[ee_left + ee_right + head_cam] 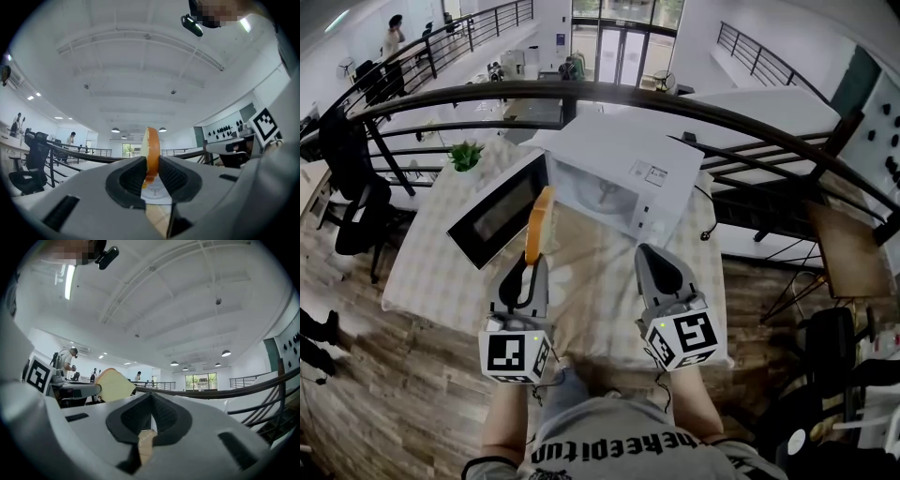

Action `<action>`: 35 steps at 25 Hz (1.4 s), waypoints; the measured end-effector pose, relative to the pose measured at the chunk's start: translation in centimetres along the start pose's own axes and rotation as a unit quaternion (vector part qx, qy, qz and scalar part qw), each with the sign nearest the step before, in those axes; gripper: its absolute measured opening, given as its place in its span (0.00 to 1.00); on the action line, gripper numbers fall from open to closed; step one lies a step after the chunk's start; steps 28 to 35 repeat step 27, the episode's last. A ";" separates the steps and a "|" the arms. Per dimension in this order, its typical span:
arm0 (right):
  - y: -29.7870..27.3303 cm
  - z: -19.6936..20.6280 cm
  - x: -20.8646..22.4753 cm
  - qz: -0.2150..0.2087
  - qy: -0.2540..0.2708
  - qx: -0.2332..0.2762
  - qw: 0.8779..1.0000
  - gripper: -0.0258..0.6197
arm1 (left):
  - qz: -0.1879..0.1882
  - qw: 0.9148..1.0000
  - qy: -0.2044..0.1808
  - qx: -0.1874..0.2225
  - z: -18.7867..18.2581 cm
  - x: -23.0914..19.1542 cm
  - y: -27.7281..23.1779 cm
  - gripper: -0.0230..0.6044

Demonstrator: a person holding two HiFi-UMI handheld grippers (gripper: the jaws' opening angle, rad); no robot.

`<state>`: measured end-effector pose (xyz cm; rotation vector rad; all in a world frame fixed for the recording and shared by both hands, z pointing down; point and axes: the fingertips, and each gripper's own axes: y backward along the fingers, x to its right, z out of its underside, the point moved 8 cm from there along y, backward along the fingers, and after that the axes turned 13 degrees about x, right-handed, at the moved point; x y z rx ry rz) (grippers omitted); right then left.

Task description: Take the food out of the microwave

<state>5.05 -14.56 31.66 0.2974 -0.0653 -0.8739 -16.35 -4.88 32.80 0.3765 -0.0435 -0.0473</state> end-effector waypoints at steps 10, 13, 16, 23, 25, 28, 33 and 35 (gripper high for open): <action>0.0 0.1 0.4 0.004 -0.002 0.001 1.000 0.05 | -0.010 1.000 0.004 0.001 -0.6 0.1 -0.2 0.16; -0.1 0.2 0.6 0.004 -0.003 0.001 1.000 0.05 | -0.010 1.000 0.005 0.003 -0.6 0.1 -0.4 0.16; -0.2 0.2 0.7 0.005 -0.005 0.000 1.000 0.05 | -0.011 1.000 0.007 0.000 -0.7 0.2 -0.6 0.16; -0.4 0.4 0.9 0.004 -0.008 0.002 1.000 0.05 | -0.011 1.000 0.008 0.002 -0.7 0.1 -0.9 0.16; -0.5 0.4 0.8 0.003 -0.008 0.001 1.000 0.05 | -0.012 1.000 0.009 0.002 -0.6 0.0 -1.0 0.16; -0.6 0.4 0.8 0.002 -0.009 0.000 1.000 0.05 | -0.011 1.000 0.010 0.004 -0.4 -0.1 -0.9 0.16; -0.6 0.4 0.8 0.002 -0.009 0.000 1.000 0.05 | -0.011 1.000 0.010 0.004 -0.4 -0.1 -0.9 0.16; -0.6 0.4 0.8 0.002 -0.009 0.000 1.000 0.05 | -0.011 1.000 0.010 0.004 -0.4 -0.1 -0.9 0.16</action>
